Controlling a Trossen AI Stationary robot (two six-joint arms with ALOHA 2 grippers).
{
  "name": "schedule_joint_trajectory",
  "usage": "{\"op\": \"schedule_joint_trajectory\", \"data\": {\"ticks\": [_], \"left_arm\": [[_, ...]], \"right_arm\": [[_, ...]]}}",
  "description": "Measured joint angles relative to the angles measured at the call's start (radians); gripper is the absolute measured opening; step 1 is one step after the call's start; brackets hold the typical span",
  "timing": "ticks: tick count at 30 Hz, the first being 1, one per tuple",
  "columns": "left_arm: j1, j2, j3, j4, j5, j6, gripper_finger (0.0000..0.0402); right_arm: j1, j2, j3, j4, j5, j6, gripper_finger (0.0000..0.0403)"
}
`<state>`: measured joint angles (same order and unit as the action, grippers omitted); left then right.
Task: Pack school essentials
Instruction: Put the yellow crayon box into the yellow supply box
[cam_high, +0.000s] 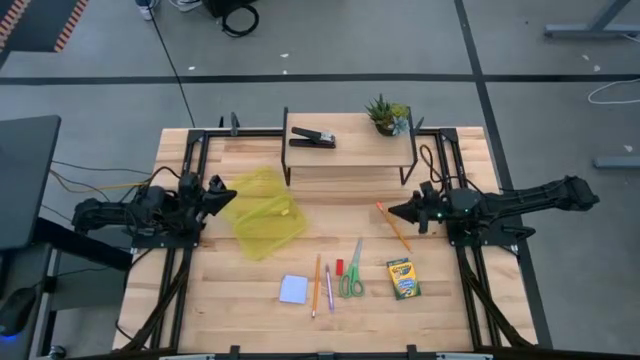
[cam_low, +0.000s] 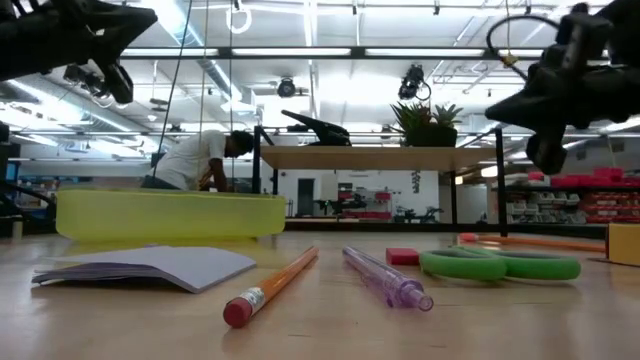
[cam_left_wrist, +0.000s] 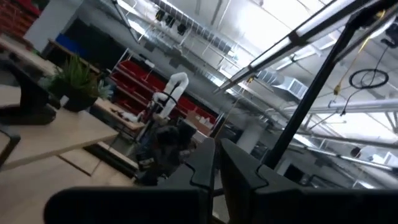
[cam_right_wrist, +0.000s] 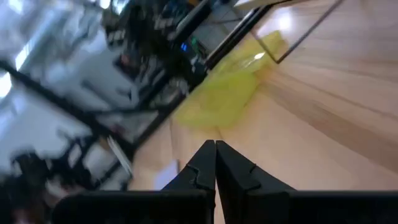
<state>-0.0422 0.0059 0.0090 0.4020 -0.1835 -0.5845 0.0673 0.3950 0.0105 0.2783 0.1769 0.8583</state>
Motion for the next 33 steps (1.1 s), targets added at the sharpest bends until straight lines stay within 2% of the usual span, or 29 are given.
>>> {"op": "schedule_joint_trajectory", "data": {"ticks": [4,7,10,12,16,21,24,28,33], "left_arm": [[0.0,0.0,0.0,-0.002,-0.03,-0.094,0.0033],[0.0,0.0,0.0,-0.004,-0.033,-0.134,0.003],[0.0,0.0,0.0,-0.008,-0.062,-0.171,0.0023],[0.0,0.0,0.0,-0.008,-0.088,-0.246,0.0019],[0.0,0.0,0.0,-0.029,-0.118,-0.308,0.0016],[0.0,0.0,0.0,-0.052,-0.145,-0.31,0.0022],[0.0,0.0,0.0,-0.053,-0.157,-0.286,0.0029],[0.0,0.0,0.0,-0.064,-0.184,-0.268,0.0041],[0.0,0.0,0.0,-0.065,-0.194,-0.268,0.0056]], "right_arm": [[0.0,0.0,0.0,0.013,0.057,0.119,0.0015],[0.0,0.0,0.0,0.013,0.075,0.281,0.0015],[0.001,0.0,0.0,0.012,0.066,0.494,0.0015],[0.0,0.001,0.0,0.01,0.034,0.566,0.0015],[0.009,0.033,0.066,-0.097,-0.093,0.529,0.0015],[0.033,0.156,0.283,-0.463,-0.104,0.429,0.0015],[0.034,0.261,0.412,-0.614,-0.104,0.352,0.0015],[0.034,0.421,0.539,-0.712,-0.127,0.251,0.0015],[0.034,0.628,0.667,-0.768,-0.251,0.153,0.0015]]}}
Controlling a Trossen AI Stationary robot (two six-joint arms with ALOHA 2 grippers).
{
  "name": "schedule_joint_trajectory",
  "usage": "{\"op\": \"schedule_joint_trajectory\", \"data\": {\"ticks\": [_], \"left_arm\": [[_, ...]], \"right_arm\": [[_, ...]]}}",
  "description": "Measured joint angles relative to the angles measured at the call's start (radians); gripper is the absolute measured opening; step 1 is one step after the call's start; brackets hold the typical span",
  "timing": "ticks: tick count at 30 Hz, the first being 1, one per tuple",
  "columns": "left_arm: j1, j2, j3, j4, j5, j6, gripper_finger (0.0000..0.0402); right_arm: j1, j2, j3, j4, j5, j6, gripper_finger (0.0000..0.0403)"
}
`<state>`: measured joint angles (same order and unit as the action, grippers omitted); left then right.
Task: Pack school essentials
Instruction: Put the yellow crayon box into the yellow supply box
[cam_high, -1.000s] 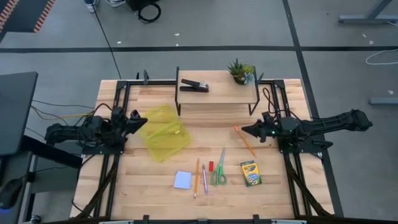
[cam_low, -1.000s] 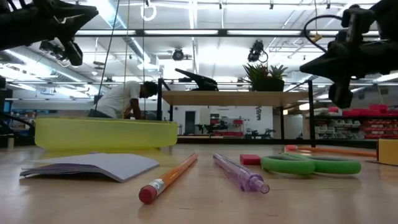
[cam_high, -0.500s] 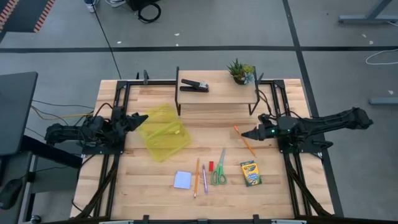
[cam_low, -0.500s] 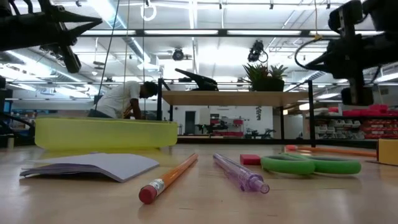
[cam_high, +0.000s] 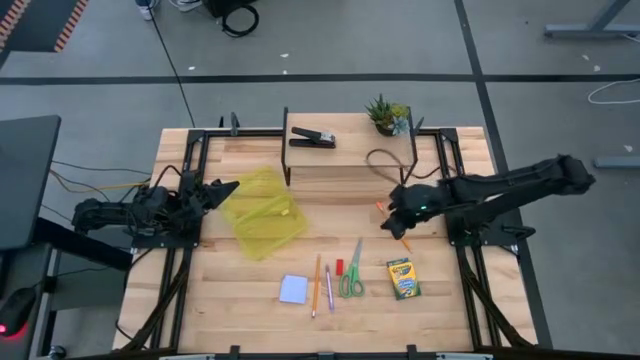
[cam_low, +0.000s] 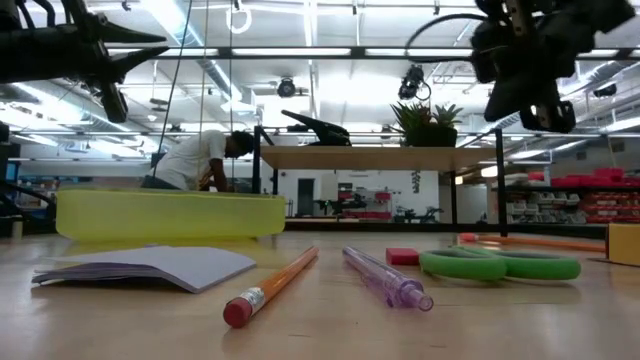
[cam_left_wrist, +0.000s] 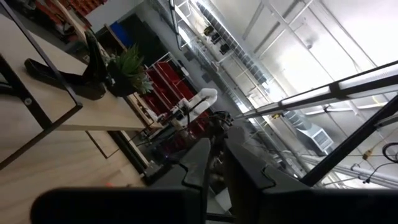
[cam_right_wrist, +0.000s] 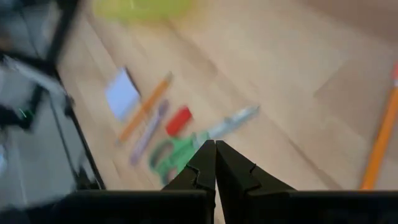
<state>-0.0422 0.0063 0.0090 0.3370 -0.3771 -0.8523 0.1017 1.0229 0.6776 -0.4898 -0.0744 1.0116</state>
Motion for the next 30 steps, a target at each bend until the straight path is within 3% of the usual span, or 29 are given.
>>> {"op": "schedule_joint_trajectory", "data": {"ticks": [5,9,17,23,30], "left_arm": [[0.0,0.0,0.0,-0.004,0.0,0.001,0.0069],[0.0,0.0,0.0,-0.015,0.0,0.0,0.0078],[0.0,0.0,0.0,-0.014,0.001,0.001,0.0083],[0.0,0.0,0.0,-0.037,0.001,0.003,0.0087],[0.0,0.0,0.0,-0.056,0.001,0.003,0.0081]], "right_arm": [[0.047,0.172,0.151,-0.153,-0.026,-0.032,0.0015],[0.106,0.275,0.252,-0.278,-0.012,0.039,0.0015],[0.321,0.366,0.281,-0.309,-0.004,0.26,0.003],[0.424,0.369,0.273,-0.335,0.02,0.336,0.0111],[0.519,0.366,0.273,-0.329,0.044,0.075,0.0225]]}}
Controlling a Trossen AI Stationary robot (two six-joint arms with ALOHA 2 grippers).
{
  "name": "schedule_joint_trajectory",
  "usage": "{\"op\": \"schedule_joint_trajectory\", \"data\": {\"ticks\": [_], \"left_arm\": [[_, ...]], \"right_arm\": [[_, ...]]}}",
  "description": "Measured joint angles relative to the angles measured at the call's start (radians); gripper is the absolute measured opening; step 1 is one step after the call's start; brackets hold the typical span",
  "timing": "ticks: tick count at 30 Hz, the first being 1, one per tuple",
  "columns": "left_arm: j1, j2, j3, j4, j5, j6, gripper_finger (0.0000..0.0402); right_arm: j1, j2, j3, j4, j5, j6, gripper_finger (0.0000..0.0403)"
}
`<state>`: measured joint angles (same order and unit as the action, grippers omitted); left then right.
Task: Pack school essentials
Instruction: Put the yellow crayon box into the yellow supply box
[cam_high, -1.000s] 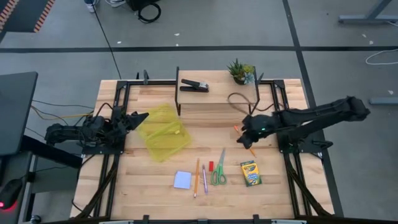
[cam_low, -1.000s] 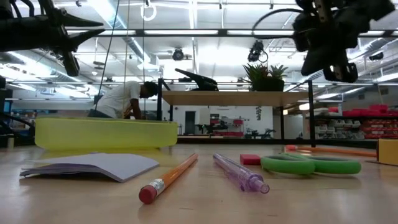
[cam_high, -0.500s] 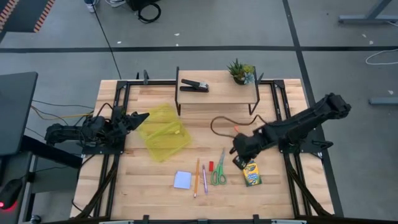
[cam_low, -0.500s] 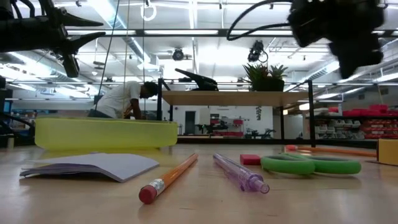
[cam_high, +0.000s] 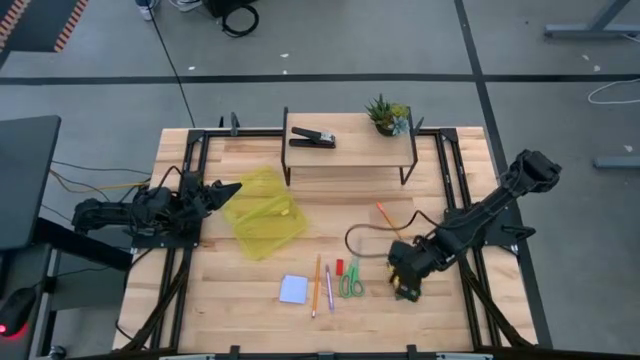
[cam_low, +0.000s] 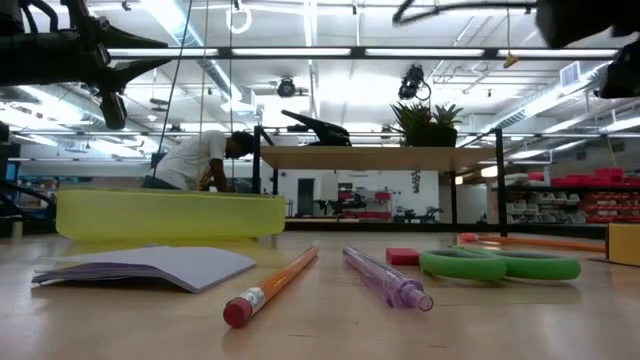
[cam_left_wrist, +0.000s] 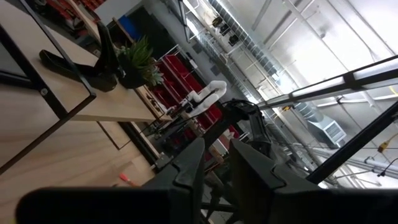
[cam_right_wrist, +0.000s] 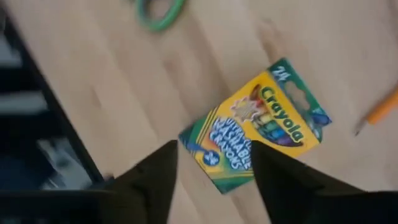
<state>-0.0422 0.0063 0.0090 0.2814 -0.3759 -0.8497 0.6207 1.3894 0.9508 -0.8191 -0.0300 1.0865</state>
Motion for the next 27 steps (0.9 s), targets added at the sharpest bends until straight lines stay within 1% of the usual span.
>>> {"op": "schedule_joint_trajectory", "data": {"ticks": [2,4,10,11,13,15,20,23,27], "left_arm": [[0.0,0.0,0.0,0.0,0.0,0.0,0.0081],[0.0,0.0,0.0,-0.001,0.0,-0.002,0.0082],[-0.001,0.0,0.0,-0.002,0.002,-0.002,0.0086],[0.0,0.0,0.0,-0.002,0.002,-0.002,0.0085],[0.0,0.0,0.0,-0.003,0.002,-0.002,0.0082],[0.0,0.0,0.0,-0.003,0.002,-0.002,0.0079],[0.0,0.0,0.0,-0.004,0.002,-0.001,0.0081],[0.0,0.0,0.0,-0.013,0.002,-0.001,0.0084],[0.0,0.0,0.0,-0.028,0.0,0.0,0.0081]], "right_arm": [[0.021,0.0,0.0,-0.001,0.018,-0.058,0.0257],[0.026,0.0,0.0,-0.001,0.032,-0.078,0.029],[0.023,0.0,0.0,-0.001,0.1,-0.042,0.038],[0.023,0.0,0.0,-0.001,0.102,-0.035,0.039],[0.023,0.0,0.0,-0.005,0.119,-0.003,0.0394],[0.023,0.0,-0.001,-0.012,0.144,0.068,0.0389],[0.023,0.0,-0.001,-0.068,0.19,0.357,0.0392],[0.024,0.0,-0.001,-0.118,0.196,0.513,0.0398],[0.024,0.0,-0.014,-0.12,0.198,0.6,0.0399]]}}
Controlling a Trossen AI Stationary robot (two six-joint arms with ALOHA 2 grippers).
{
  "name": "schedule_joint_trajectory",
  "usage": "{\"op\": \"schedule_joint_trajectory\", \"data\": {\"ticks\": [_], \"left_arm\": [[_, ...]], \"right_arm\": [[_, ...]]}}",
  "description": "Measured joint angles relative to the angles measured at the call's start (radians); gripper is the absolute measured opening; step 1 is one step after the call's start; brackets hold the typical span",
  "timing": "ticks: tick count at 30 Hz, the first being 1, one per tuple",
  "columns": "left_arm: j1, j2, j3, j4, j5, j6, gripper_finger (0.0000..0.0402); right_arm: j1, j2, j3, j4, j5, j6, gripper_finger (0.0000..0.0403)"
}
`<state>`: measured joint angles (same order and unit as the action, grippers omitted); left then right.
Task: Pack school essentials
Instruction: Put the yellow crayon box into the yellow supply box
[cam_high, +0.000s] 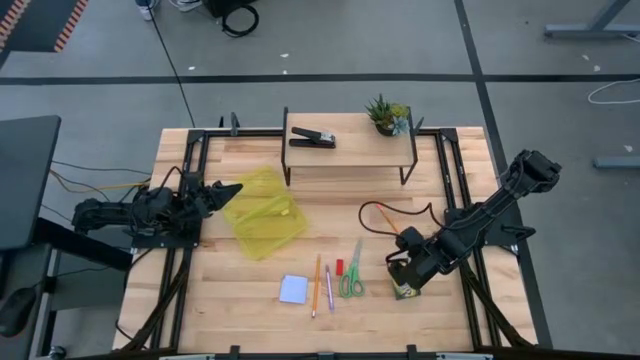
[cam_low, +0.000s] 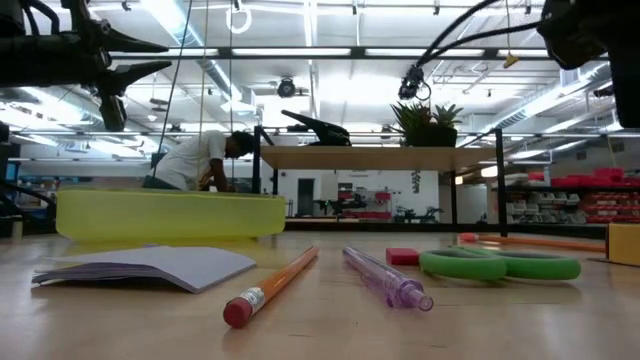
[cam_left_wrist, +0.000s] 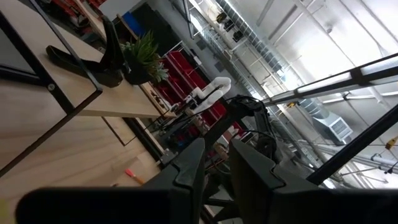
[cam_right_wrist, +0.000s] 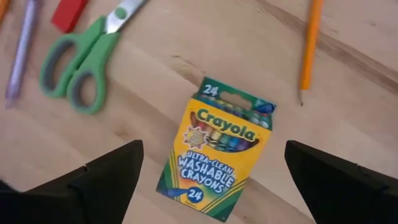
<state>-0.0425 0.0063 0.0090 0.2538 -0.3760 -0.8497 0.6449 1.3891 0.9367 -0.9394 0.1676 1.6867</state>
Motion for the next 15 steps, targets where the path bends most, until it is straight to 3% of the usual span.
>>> {"op": "schedule_joint_trajectory", "data": {"ticks": [7,15], "left_arm": [[0.0,0.0,0.0,-0.014,0.0,0.0,0.0076],[0.0,0.0,0.0,-0.021,0.0,0.0,0.0085]], "right_arm": [[0.0,0.006,-0.075,0.082,0.003,0.053,0.04],[0.0,0.013,-0.131,0.187,-0.063,0.04,0.04]]}}
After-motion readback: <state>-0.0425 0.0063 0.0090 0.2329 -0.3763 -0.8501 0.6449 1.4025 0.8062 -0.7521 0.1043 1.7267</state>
